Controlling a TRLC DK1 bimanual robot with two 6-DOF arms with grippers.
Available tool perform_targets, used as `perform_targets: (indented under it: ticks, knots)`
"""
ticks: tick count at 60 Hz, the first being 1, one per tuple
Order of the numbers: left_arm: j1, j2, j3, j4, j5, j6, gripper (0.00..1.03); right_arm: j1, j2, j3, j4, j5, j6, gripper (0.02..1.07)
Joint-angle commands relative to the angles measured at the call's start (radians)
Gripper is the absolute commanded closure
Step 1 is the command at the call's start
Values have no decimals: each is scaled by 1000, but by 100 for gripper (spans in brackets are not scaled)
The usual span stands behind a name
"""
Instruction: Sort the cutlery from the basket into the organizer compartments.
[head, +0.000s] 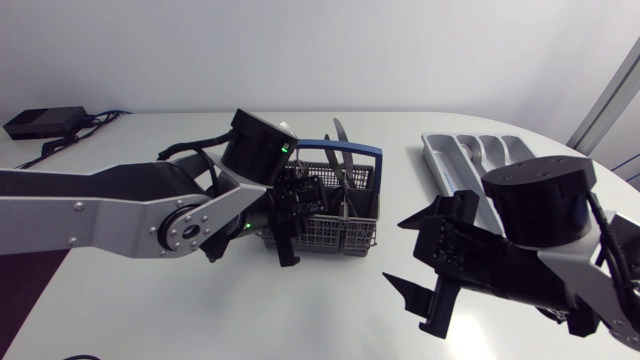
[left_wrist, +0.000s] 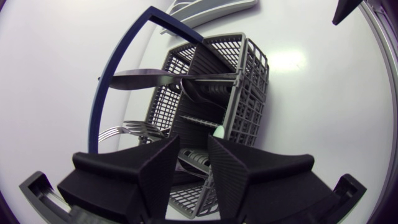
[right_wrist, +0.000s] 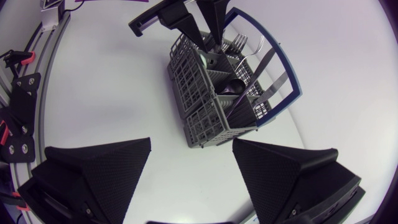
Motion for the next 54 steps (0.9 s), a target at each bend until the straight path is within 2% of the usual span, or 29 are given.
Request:
perform_targets:
  ticks: [1,23,54]
  knots:
    - [6,-4,20,1,-6,20,70,8,12,12,12,9,18,12]
    - [-2,-17,26,-71,13,22,69,11,10,11,11,12,18,12]
    - [-13,35,34,-45,25,6,69,19,7,3,15,12,21,12]
